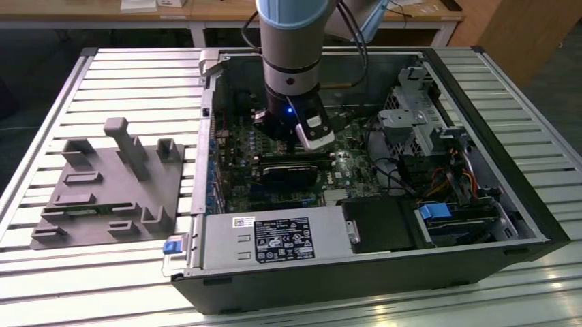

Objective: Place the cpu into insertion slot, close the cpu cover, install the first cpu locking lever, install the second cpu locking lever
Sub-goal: 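Install the second cpu locking lever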

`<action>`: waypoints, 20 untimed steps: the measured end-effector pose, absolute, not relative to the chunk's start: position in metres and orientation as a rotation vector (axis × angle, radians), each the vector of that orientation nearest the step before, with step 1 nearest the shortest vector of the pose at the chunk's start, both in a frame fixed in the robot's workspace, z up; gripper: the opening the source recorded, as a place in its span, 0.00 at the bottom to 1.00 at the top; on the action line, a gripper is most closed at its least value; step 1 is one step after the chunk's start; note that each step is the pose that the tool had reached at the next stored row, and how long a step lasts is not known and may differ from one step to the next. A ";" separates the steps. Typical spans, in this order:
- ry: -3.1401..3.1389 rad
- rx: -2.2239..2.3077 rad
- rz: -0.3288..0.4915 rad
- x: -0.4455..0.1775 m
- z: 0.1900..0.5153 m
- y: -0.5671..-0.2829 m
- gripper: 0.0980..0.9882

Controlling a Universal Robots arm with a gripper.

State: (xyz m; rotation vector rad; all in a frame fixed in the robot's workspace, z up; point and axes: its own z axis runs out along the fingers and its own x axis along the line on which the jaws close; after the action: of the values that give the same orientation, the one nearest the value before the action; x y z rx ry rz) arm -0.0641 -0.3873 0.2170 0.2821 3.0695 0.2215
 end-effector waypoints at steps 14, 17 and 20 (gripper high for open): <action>3.064 0.286 0.348 -0.069 0.210 -0.399 0.00; 3.062 0.286 0.369 -0.072 0.207 -0.399 0.00; 3.061 0.286 0.378 -0.076 0.205 -0.400 0.00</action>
State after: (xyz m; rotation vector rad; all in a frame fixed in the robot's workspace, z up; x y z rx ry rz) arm -0.0757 -0.4000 0.2049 0.2860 3.0612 0.3782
